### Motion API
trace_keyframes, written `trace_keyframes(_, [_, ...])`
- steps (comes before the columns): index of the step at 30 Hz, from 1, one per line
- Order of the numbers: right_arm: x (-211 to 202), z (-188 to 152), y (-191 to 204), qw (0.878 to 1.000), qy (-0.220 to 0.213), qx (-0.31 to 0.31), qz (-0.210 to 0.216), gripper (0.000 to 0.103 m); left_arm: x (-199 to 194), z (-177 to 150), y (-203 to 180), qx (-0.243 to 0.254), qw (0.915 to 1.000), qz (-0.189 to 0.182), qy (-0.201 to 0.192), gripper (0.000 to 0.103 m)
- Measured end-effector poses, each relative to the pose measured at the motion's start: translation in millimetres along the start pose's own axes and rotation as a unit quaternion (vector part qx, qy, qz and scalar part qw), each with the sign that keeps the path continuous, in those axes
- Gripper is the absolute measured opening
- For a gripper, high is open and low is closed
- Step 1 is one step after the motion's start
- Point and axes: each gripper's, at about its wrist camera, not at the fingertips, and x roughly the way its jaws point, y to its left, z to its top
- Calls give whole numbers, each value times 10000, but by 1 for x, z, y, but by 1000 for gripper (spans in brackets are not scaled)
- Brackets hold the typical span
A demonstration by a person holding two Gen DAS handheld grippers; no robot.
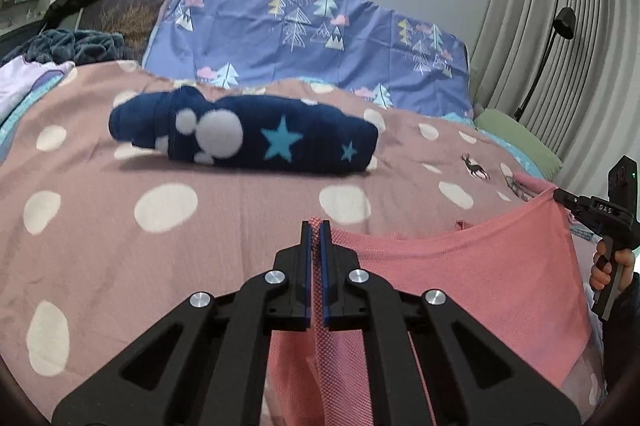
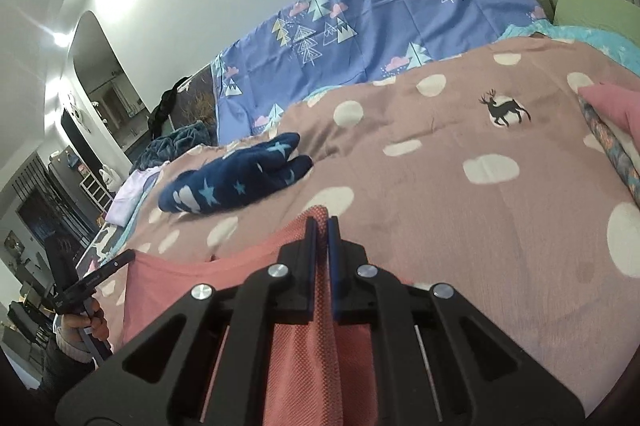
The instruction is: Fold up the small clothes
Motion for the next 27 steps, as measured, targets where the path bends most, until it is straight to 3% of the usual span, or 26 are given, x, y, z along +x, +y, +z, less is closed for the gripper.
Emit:
trace_keyframes(2, [18, 3, -5, 9998, 188, 85, -37, 6, 12, 3, 4, -35, 9999, 60, 120, 3])
trace_keyframes(6, [62, -9, -27, 9942, 882, 297, -545, 13, 52, -14, 16, 35, 9955, 586, 740, 3])
trace_keyframes(9, [51, -18, -47, 9941, 810, 632, -361, 16, 55, -27, 23, -159, 9936, 586, 954, 5])
trace_keyframes(10, [46, -19, -52, 9940, 783, 689, -341, 18, 50, -29, 22, -178, 9940, 578, 914, 13])
trace_keyframes(13, [29, -22, -64, 9938, 796, 702, -345, 18, 28, -31, -3, 203, 9945, 728, 721, 21])
trace_keyframes(15, [23, -24, -68, 9933, 888, 691, -270, 18, 13, -32, -34, 544, 9947, 612, 625, 24])
trace_keyframes(17, [23, -30, -68, 9911, 1159, 633, -153, 18, 2, -42, -79, 888, 9930, 262, 736, 34])
trace_keyframes(20, [27, -39, -67, 9873, 1450, 633, 137, 26, -4, -73, -161, 1641, 9802, -308, 1066, 45])
trace_keyframes(22, [24, -41, -65, 9873, 1464, 553, 293, 33, -7, -102, -217, 2176, 9653, -714, 1257, 58])
trace_keyframes(25, [22, -43, -63, 9850, 1599, 439, 486, 41, -7, -139, -282, 2661, 9455, -1172, 1468, 63])
trace_keyframes(27, [22, -46, -63, 9841, 1655, 368, 525, 41, -1, -159, -316, 2935, 9351, -1206, 1579, 65])
